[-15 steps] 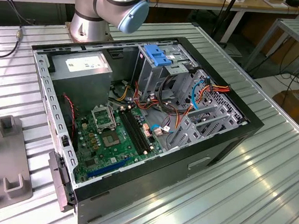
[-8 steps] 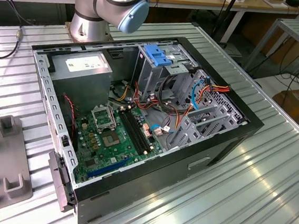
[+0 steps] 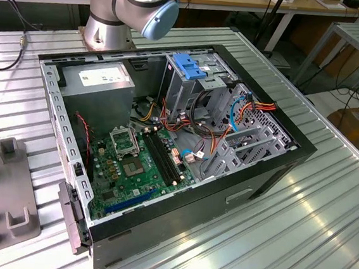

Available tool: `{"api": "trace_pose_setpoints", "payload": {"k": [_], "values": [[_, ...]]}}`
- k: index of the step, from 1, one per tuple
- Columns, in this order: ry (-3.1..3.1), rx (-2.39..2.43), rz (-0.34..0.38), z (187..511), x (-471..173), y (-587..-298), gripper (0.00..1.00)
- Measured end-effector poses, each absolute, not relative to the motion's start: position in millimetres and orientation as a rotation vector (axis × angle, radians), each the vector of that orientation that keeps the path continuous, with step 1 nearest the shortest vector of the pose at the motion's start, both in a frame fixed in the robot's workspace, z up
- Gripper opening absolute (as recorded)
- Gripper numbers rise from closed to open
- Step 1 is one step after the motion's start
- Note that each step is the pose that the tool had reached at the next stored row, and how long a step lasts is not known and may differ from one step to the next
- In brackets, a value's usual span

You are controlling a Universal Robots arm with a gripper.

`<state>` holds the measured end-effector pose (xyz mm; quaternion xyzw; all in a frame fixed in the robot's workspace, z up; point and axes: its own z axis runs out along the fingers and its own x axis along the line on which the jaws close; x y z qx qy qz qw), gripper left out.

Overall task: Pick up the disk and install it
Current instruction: 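Pick up the disk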

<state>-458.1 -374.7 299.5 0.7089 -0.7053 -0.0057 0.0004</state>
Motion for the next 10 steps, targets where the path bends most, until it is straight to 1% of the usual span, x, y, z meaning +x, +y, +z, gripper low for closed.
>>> {"api": "trace_pose_setpoints", "payload": {"k": [10], "values": [[-2.252, 2.19, -0.018, 299.3, -458.1, -374.7, 0.37]]}}
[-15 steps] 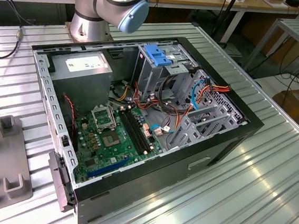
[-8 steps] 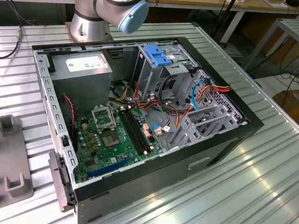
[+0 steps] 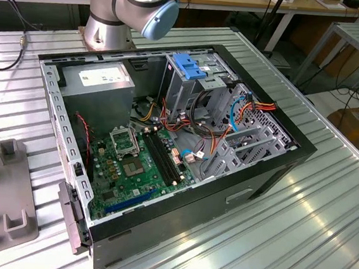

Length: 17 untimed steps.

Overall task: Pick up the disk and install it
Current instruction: 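Pick up the disk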

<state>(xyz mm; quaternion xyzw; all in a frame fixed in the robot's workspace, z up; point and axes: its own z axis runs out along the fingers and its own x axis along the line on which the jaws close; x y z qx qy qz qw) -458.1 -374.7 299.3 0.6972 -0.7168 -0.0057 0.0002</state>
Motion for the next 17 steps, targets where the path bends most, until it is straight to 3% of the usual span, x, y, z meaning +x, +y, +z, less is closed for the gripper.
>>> {"api": "trace_pose_setpoints", "payload": {"k": [17], "values": [[-2.251, 2.191, -0.018, 316.3, -458.1, -374.7, 0.37]]}}
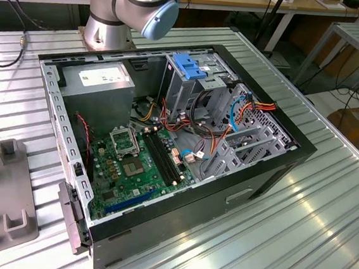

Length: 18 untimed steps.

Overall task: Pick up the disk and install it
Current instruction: 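Pick up the disk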

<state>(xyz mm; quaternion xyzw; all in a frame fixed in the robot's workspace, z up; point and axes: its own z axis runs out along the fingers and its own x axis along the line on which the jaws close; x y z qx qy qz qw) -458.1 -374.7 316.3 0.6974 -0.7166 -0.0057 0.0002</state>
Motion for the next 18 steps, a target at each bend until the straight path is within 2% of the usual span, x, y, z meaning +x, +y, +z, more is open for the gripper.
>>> {"api": "trace_pose_setpoints", "payload": {"k": [18], "values": [[-2.251, 2.191, -0.018, 329.6, -458.1, -374.7, 0.37]]}}
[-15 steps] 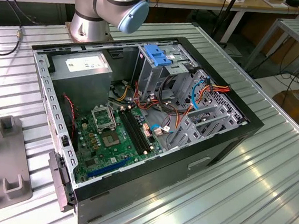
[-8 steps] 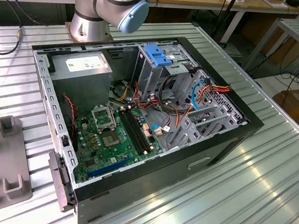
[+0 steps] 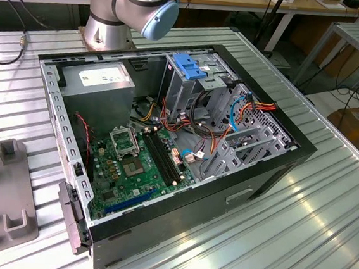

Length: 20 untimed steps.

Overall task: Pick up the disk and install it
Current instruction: 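Pick up the disk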

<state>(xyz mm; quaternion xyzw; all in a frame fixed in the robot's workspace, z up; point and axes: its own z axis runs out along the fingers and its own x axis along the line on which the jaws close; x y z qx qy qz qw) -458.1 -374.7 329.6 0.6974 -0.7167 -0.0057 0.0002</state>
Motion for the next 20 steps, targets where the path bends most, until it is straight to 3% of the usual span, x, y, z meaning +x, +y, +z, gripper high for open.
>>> {"api": "trace_pose_setpoints", "payload": {"k": [20], "values": [[-2.251, 2.191, -0.018, 351.5, -458.1, -374.7, 0.37]]}}
